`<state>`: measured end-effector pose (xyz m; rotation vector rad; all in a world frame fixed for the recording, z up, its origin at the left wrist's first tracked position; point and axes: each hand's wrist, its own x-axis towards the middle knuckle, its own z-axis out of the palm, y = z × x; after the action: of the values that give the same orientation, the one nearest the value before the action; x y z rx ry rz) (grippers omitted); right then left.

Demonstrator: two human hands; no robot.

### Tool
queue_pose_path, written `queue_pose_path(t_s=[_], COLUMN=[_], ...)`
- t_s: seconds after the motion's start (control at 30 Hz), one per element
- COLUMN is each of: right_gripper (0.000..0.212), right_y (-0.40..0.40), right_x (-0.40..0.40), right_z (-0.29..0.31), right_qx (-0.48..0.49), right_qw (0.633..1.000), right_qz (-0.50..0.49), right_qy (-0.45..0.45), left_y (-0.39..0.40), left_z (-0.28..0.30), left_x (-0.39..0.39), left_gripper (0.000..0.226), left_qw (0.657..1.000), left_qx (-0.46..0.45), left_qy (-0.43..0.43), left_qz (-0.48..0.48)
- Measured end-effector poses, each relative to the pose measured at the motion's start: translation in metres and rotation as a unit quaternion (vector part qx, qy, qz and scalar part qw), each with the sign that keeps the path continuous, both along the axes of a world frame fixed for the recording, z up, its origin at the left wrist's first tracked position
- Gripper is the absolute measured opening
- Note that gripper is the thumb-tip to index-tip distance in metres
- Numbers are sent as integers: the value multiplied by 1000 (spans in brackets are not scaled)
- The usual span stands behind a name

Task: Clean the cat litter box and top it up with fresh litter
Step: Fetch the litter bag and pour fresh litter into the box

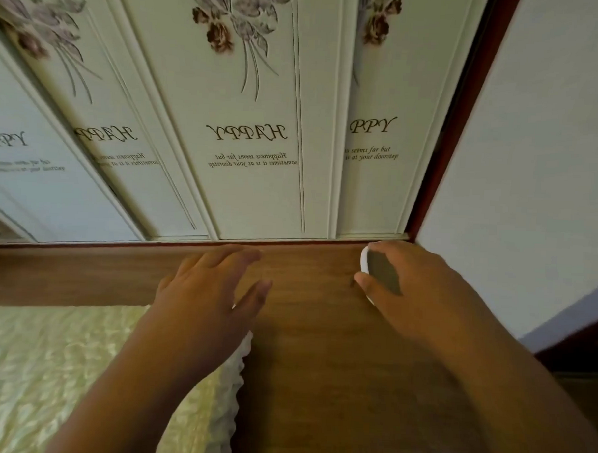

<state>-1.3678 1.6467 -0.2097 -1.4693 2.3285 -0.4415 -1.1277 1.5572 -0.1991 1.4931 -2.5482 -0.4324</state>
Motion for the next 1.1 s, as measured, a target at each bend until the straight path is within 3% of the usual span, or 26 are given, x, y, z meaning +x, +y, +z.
queue_pose_path(t_s=[0.33, 0.83, 1.1], right_gripper=[63, 62, 61], right_y=[-104, -289, -375], right_x=[-33, -48, -59], right_z=[6, 23, 8], right_qx=[16, -14, -10], right_qw=[998, 997, 998], right_qz=[53, -16, 5], right_qy=[31, 68, 54], left_y=[-85, -324, -400], left_z=[-8, -3, -10], left_x=[-32, -74, -76], left_gripper=[56, 60, 60], left_qw=[998, 998, 999], left_qx=[31, -7, 13], left_qy=[25, 35, 15], left_qz=[41, -54, -38])
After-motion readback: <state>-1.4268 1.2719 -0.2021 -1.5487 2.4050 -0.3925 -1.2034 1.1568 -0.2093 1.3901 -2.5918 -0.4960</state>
